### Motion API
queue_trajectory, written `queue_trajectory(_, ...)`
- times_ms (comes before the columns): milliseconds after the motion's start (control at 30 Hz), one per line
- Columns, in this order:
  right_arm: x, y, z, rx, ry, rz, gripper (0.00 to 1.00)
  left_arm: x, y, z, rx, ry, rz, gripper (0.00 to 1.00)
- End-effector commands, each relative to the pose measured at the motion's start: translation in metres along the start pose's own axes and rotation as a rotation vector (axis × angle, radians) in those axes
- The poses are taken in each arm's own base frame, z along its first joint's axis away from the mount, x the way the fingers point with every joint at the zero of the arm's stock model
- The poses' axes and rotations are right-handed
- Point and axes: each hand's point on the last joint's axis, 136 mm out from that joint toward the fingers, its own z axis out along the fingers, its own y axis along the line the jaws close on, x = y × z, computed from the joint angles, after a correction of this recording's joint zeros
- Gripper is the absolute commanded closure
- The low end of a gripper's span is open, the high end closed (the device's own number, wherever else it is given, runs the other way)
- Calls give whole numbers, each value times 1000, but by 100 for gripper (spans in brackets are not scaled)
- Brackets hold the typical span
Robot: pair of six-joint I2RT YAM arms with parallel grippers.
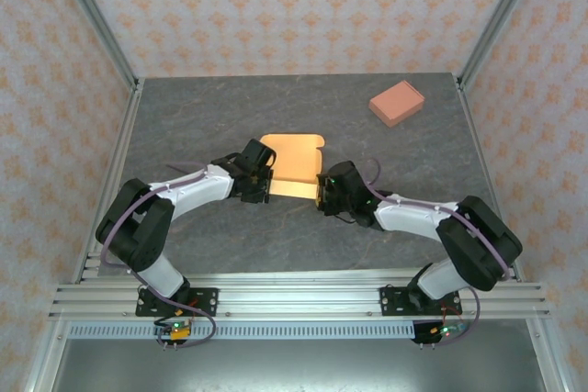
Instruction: Fold the paper box
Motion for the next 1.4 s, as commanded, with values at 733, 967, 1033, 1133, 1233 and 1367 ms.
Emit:
queue_trajectory(733,-29,39,1,-62,-70,-118,75,35,-33,-21,200,68,266,18)
queue_trajectory(967,-55,57,-3,-119,-103,-314,74,23,-42,-75,271,-20,515,0)
queue_trajectory(1033,-57,49,4,-85,-74,-335,70,15,-40,-89,290,-61,559,0)
queue_trajectory(1133,-57,35,14,-46,-35,-370,63,-6,-32,-109,295,-155,624,0)
queue_trajectory(1233,-63,25,12,-34,-42,-393,50,-23,-26,-121,304,-245,714,0)
queue_trajectory(1367,-73,16,-1,22,-82,-462,38,-27,-29,-132,340,-308,911,0)
